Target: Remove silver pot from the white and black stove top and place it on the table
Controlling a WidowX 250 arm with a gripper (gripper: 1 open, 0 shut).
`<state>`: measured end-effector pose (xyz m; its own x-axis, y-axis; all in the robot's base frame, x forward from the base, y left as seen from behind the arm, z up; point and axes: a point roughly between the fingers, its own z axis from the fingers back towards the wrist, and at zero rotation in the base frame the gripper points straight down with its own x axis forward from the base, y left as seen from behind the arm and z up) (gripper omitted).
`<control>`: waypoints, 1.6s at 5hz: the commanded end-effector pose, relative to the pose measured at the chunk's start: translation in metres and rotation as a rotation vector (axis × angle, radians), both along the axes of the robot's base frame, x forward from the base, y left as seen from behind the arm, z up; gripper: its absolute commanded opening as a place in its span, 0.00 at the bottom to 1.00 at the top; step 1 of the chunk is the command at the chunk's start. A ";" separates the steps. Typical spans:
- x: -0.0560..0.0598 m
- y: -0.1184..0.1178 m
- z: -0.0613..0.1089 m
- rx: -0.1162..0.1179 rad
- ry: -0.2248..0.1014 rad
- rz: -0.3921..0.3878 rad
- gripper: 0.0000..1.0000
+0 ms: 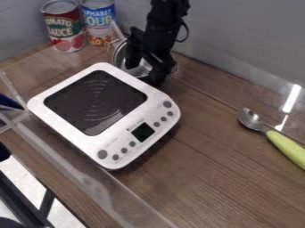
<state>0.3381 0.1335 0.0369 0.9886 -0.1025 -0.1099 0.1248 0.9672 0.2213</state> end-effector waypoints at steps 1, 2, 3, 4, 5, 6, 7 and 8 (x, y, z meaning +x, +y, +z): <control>0.012 -0.002 0.017 0.020 -0.050 -0.016 1.00; 0.015 -0.003 0.017 0.019 -0.053 -0.016 1.00; 0.018 -0.004 0.018 0.017 -0.054 -0.016 1.00; 0.020 -0.004 0.016 0.015 -0.055 -0.015 1.00; 0.023 -0.005 0.020 0.014 -0.056 -0.015 1.00; 0.025 -0.005 0.019 0.013 -0.057 -0.016 1.00; 0.027 -0.005 0.017 0.014 -0.058 -0.021 1.00; 0.028 -0.006 0.021 0.015 -0.058 -0.024 1.00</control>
